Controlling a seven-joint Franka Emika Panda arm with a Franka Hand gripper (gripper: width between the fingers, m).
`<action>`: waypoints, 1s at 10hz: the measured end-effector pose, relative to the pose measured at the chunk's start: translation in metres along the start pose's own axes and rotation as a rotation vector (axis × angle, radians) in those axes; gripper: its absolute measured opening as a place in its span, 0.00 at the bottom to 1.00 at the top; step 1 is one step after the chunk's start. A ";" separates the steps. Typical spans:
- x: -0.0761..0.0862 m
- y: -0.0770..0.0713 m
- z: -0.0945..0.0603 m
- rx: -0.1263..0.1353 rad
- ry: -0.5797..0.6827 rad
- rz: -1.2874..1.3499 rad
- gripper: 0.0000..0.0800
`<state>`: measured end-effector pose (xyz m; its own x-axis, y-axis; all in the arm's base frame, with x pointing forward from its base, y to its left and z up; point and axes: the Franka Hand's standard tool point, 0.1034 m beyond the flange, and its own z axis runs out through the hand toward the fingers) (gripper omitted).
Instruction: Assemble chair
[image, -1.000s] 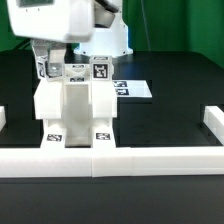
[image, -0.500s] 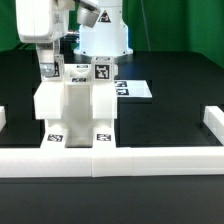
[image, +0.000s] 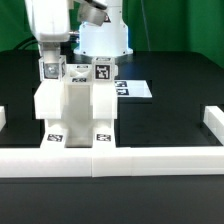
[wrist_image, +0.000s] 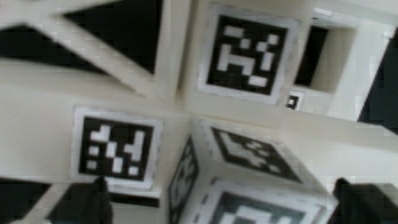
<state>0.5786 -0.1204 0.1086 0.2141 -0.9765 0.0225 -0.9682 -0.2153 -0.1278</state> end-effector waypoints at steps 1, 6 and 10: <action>0.000 0.000 0.001 -0.002 0.000 -0.030 0.80; 0.001 0.000 -0.002 -0.007 0.003 -0.578 0.81; 0.000 -0.001 -0.004 -0.002 0.009 -0.873 0.81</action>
Offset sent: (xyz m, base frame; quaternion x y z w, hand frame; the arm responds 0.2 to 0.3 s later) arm 0.0000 0.0000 0.0000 0.0000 0.0000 -0.1938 0.9810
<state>0.5791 -0.1205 0.1128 0.8784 -0.4627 0.1195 -0.4589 -0.8865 -0.0592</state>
